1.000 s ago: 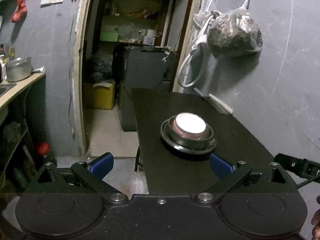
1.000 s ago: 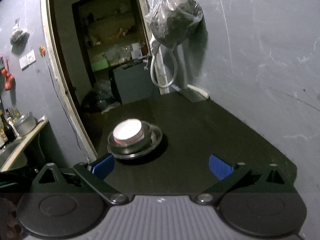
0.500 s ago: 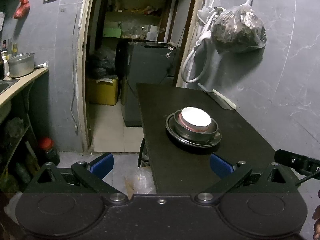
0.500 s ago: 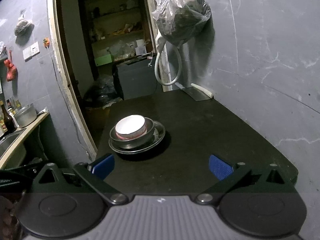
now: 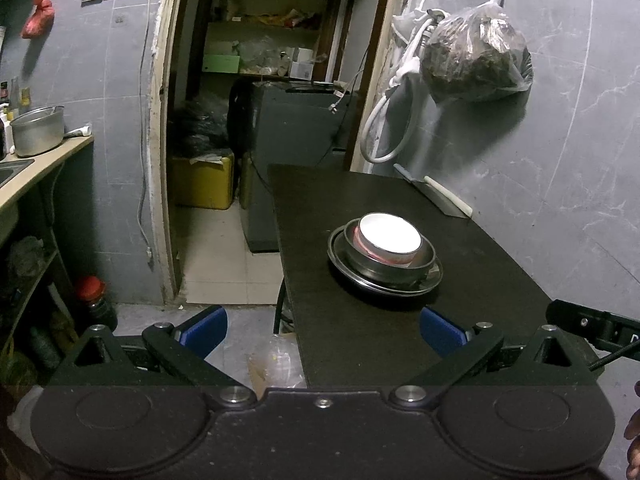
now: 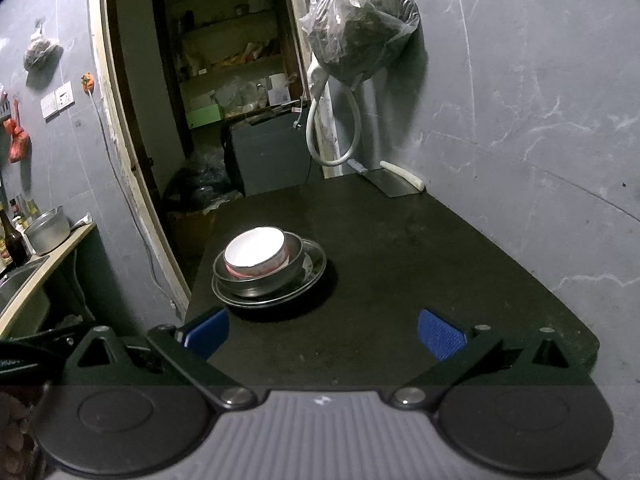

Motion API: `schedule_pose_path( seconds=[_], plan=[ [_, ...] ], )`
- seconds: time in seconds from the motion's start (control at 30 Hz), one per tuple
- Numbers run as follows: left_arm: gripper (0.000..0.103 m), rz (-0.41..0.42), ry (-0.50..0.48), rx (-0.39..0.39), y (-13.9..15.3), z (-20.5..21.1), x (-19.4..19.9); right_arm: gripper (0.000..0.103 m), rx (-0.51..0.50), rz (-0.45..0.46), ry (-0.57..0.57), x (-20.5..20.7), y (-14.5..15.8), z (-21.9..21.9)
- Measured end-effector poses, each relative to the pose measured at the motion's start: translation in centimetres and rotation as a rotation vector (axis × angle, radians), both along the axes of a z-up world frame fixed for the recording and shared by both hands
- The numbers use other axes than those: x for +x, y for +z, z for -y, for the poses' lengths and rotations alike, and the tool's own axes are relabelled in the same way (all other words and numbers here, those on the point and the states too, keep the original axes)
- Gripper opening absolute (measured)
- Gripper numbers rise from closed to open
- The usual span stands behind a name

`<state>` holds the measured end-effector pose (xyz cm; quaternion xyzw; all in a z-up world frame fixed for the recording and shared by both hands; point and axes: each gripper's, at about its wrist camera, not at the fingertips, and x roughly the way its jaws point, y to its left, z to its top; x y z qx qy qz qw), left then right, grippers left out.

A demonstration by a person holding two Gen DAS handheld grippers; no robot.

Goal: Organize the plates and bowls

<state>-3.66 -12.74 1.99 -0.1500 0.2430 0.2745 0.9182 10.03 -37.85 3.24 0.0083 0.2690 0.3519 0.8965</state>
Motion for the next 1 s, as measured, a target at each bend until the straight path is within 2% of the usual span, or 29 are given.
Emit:
schedule_pose_path(
  seconds=[1.0],
  plan=[
    [0.102, -0.006, -0.006, -0.006, -0.29, -0.16, 0.48, 0.103, -0.003, -0.004, 0.001, 0.08, -0.06, -0.16]
  ],
)
